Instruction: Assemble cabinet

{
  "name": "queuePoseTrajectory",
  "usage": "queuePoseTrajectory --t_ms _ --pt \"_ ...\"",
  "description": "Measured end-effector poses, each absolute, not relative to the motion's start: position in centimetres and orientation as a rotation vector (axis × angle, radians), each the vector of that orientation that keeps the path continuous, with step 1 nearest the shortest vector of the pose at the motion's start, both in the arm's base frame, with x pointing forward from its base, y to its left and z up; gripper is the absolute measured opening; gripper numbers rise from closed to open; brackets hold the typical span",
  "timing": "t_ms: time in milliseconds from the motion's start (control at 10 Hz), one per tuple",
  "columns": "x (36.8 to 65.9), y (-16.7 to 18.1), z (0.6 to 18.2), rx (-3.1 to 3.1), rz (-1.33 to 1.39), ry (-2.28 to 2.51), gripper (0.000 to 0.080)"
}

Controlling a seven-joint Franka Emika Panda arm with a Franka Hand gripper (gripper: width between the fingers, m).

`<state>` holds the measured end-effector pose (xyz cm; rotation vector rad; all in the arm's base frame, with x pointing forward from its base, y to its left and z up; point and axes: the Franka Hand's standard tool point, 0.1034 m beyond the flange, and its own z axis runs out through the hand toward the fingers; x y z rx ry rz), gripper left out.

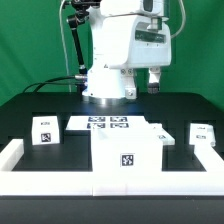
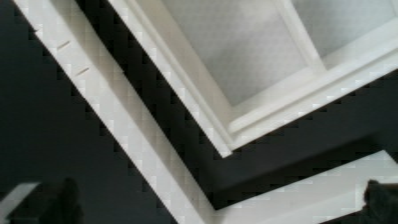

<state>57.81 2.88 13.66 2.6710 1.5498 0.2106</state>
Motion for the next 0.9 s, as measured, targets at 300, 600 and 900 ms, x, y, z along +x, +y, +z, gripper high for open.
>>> queuePoseTrajectory --t_ms 300,600,900 --pt "57.79 2.87 13.62 2.67 0.21 1.551 0.0798" --pt "57.75 2.87 13.5 2.671 0.207 1.551 0.0798" --pt "57.31 2.22 13.08 2.556 0.204 1.712 0.0798"
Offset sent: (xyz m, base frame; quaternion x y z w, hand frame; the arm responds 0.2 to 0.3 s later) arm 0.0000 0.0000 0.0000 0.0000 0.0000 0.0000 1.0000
